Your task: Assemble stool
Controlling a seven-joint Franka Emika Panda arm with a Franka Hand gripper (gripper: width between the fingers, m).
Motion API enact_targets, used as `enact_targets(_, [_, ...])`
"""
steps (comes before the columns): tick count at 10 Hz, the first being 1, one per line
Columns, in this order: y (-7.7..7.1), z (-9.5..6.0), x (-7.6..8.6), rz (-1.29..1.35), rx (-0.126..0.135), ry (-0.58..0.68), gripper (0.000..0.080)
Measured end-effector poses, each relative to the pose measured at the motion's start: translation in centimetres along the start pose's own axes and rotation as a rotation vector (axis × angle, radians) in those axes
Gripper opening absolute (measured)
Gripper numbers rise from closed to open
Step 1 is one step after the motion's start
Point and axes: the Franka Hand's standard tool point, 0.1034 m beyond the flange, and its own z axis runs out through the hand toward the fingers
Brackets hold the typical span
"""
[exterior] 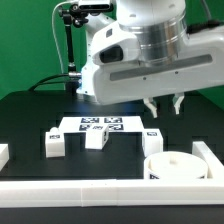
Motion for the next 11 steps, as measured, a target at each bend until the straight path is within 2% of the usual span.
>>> enact_targets(1, [0.0, 0.4, -0.5, -0.009, -0.002, -0.022, 0.0308])
enact_targets(2, [0.3, 1.0, -0.5, -0.020, -0.004, -0.013, 0.0445])
enact_targets(3, [0.5, 1.6, -1.0, -0.039, -0.016, -0.033, 0.0445])
enact_targets(4, [1.0, 2.4, -1.9, -0.045, -0.013, -0.101, 0.0597])
enact_targets(5, [0.9, 2.4, -2.7, -0.044, -0.005, -0.233, 0.0633])
enact_targets(6, [0.7, 2.4, -1.8, -0.049, 0.000, -0.264, 0.0633])
enact_targets(8, [0.8, 3.1, -2.8, -0.053, 0.004, -0.400, 0.0649])
enact_targets(9, [1.4, 3.8, -3.9, -0.075, -0.023, -0.515, 0.0649])
enact_targets(10, [2.4, 4.5, -3.8, -0.128, -0.089, -0.574, 0.0649])
enact_targets(11, [2.8, 4.9, -3.6, -0.153, -0.156, -0.573, 0.0649])
